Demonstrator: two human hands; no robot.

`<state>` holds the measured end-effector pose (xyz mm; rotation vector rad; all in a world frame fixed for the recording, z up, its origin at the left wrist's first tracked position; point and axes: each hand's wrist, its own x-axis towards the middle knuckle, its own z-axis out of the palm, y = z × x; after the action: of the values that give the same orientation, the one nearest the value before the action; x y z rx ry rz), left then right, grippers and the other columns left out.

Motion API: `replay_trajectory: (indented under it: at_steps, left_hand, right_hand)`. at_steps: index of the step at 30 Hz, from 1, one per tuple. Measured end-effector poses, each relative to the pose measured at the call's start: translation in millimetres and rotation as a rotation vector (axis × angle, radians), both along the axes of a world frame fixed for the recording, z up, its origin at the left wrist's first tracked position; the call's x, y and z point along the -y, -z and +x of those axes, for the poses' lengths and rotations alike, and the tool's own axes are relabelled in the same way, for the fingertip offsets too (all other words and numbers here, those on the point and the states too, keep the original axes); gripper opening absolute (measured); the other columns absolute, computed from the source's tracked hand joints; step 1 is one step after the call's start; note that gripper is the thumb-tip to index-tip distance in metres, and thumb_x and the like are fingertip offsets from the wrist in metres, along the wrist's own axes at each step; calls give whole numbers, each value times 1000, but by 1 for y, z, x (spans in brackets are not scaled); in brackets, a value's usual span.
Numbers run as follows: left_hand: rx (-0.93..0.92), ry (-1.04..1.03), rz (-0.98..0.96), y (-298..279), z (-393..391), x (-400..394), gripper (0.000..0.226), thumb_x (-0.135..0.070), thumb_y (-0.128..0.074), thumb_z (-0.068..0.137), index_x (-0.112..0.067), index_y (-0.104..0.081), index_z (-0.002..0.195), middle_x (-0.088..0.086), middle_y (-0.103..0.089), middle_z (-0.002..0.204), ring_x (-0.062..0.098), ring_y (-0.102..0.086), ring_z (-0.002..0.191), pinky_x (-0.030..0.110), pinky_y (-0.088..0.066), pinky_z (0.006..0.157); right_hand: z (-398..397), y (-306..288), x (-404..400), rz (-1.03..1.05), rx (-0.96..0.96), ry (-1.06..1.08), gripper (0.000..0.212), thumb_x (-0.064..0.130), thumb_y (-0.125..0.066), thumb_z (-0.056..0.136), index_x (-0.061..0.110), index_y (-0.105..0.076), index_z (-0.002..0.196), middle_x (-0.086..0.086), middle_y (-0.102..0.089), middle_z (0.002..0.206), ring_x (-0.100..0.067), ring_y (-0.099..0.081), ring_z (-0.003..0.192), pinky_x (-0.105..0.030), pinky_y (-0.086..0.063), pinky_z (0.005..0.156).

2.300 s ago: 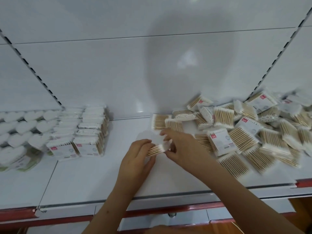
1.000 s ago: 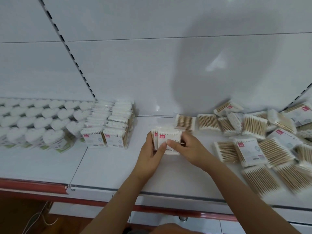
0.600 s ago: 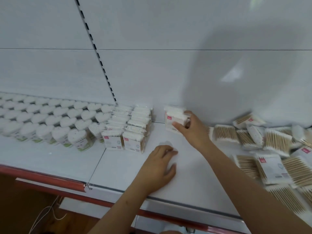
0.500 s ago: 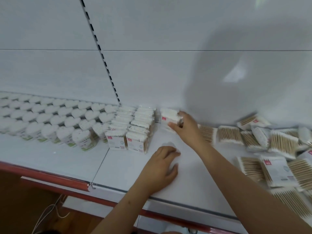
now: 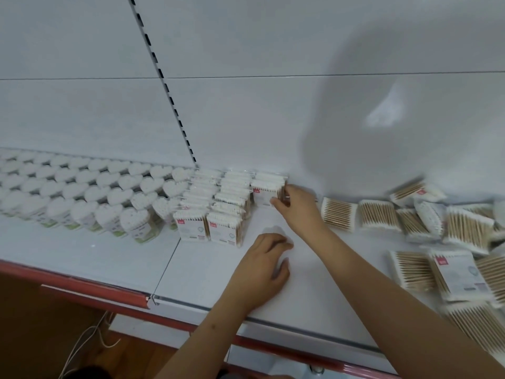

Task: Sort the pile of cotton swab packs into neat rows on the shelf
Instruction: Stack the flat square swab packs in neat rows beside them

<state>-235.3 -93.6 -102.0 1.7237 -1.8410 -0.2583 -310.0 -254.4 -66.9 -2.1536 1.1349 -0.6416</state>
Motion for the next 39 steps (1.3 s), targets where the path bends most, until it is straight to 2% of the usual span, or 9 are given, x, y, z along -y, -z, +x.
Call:
replay_trajectory:
  at_steps: [7,12,16,19,22,26,29,32,39]
  left_hand:
    - [6,-9,-3,5,4,1,39,-28,-55,94,-15,-62,129,-2,-54,131,13,-48,127,23,-38,109]
    - [26,-10,12,6,3,1,37,-25,-59,95,-18,-61,132,-6,-51,132,11,-45,128,27,-38,111]
    - [-60,-35,22,-7,-5,0,46,-31,-60,97,-24,-51,141,-11,-45,140,6,-39,134,33,-40,112]
    - [-74,0,-7,-28,-28,5,69,-36,-65,94,-31,-31,154,-12,-29,154,2,-28,142,13,-35,103]
    - [41,82,-8,-38,-56,15,55,-33,-68,92,-33,-48,143,-13,-46,143,5,-46,129,11,-40,88]
    - [-306,-62,136,-37,-81,20,9,-34,-64,96,-37,-57,93,-18,-62,87,-2,-58,77,11,-37,61]
    - [-577,-115,175,-33,-92,23,13,-29,-66,95,-36,-60,103,-21,-68,99,-8,-65,86,7,-46,69]
    - [-827,-106,245,-32,-106,28,20,-19,-63,98,-29,-60,115,-13,-71,111,8,-74,89,17,-56,73]
    - [-1077,-73,330,-37,-130,33,27,-16,-51,105,-17,-59,130,-3,-71,122,18,-72,104,27,-60,80]
  right_hand:
    - [-92,-2,2,-297,-266,99,46,35,-71,86,14,-61,126,-6,-61,121,-29,-55,112,-38,-43,92]
    - [-144,1,12,-272,-476,10,63,43,-66,78,17,-57,135,-8,-59,125,-32,-54,118,-40,-41,100]
    - [-150,-17,-6,-211,-321,-3,60,52,-57,75,23,-65,127,-4,-58,113,-24,-55,110,-32,-41,96]
    - [-154,-30,-34,-32,-209,-51,55,42,-73,82,26,-57,132,3,-52,120,-13,-54,110,-21,-38,94]
    - [-168,-41,-61,61,-101,-118,70,57,-76,76,29,-49,134,11,-56,116,-3,-57,100,-25,-49,93]
    - [-210,-46,-77,-13,-96,49,75,68,-66,77,30,-46,138,14,-55,124,-3,-56,104,-28,-49,92]
    - [-260,-35,-74,-212,-289,438,72,61,-62,84,16,-48,139,-4,-56,133,-25,-50,119,-37,-41,96]
    - [-287,-20,-78,-171,-437,577,83,61,-60,85,7,-42,145,-14,-54,138,-35,-46,125,-44,-38,102]
    - [-270,-27,-91,-8,8,560,80,33,-73,87,14,-30,152,-7,-39,138,-10,-45,113,-22,-38,93]
